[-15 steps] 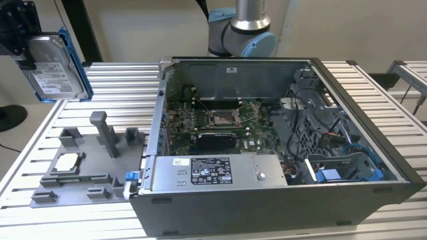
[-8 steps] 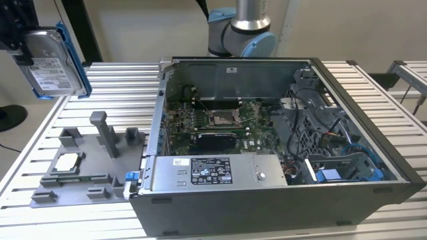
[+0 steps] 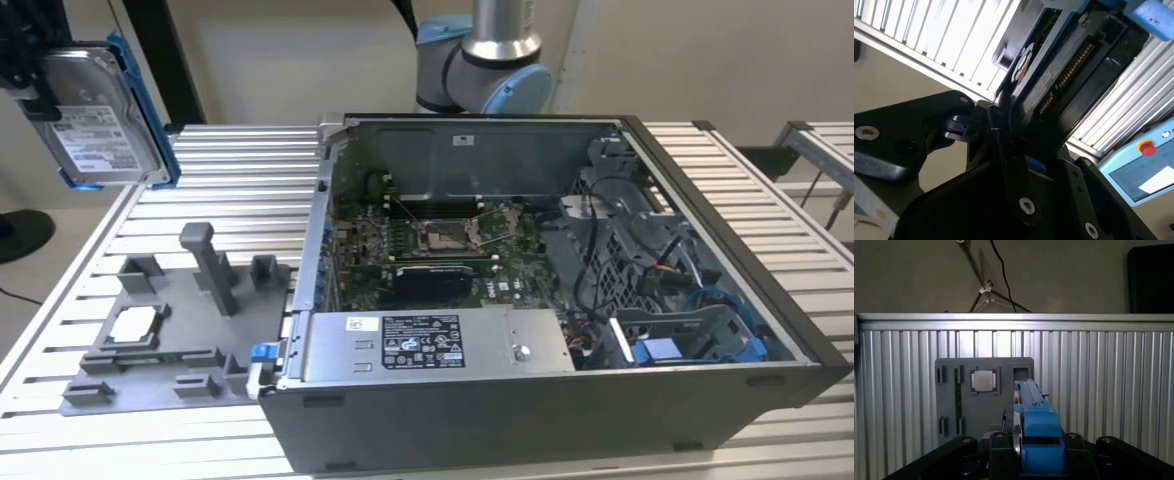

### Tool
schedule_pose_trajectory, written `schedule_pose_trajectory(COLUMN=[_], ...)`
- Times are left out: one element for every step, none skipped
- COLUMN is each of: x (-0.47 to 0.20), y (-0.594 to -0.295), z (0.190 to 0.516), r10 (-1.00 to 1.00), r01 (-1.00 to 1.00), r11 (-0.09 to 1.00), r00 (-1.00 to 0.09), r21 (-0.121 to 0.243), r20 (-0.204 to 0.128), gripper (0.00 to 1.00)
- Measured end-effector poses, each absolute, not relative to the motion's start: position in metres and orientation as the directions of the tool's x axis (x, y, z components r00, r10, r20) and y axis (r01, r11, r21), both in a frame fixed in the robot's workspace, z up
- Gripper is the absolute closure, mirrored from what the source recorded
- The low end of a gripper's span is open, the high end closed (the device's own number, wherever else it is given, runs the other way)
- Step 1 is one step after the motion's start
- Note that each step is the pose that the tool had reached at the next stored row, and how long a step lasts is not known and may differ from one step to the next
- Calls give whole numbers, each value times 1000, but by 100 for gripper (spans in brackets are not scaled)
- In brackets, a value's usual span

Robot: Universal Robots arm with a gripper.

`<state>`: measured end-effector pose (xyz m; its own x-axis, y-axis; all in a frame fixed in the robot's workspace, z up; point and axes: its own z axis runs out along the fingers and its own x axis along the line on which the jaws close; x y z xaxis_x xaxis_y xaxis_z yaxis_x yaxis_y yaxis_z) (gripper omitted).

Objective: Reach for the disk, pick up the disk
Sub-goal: 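Pick up the disk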

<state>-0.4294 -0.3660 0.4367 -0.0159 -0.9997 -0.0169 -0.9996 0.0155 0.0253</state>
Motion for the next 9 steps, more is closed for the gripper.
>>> schedule_pose_trajectory(x=[-429,-429,-429,-429,-429,-429,-429,-429,-429], y=[-366,-366,-366,-366,-366,-366,-366,-366,-366], z=[438,439,440,441,442,443,443,444,444], r10=[-1000,-1000,-1000,-1000,-1000,-1000,-1000,-1000,-1000], r01=[-1000,-1000,-1000,-1000,-1000,-1000,-1000,-1000,-1000], r11=[15,16,15,15,15,15,15,15,15], r00=[-16,-16,-16,-16,-16,-16,-16,-16,-16], r21=[25,25,25,25,25,25,25,25,25], r20=[-17,-17,-17,-17,-17,-17,-17,-17,-17], gripper=[100,100,100,100,100,100,100,100,100])
